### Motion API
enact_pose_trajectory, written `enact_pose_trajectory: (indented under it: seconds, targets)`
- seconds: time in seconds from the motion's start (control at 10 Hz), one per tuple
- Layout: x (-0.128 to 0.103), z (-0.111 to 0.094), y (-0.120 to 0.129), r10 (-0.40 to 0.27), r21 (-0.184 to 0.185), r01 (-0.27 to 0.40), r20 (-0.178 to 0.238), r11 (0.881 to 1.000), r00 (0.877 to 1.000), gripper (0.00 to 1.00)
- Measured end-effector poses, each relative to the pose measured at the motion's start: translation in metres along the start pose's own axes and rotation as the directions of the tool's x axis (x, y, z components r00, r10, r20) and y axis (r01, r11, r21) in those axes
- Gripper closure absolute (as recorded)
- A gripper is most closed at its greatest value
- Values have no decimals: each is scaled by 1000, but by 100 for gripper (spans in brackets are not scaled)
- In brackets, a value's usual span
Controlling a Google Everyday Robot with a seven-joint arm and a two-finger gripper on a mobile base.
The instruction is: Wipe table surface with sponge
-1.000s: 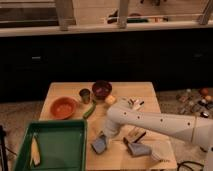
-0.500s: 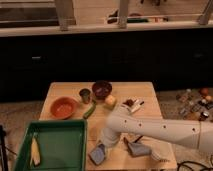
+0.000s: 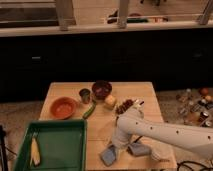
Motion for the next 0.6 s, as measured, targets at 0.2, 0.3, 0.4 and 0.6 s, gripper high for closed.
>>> enact_pose_trajectory:
  seconds: [0.2,0.3,0.4,0.6]
  targets:
    - [16,0,-17,25,5,-25,-18,1000,1000,100]
    - [20,1,-30,24,4,-24,-24,1000,999,100]
    - [22,2,-39,23,0,-23,-24,1000,999,100]
    - [14,6,-66,-7,6,7,-16,1000,1000,100]
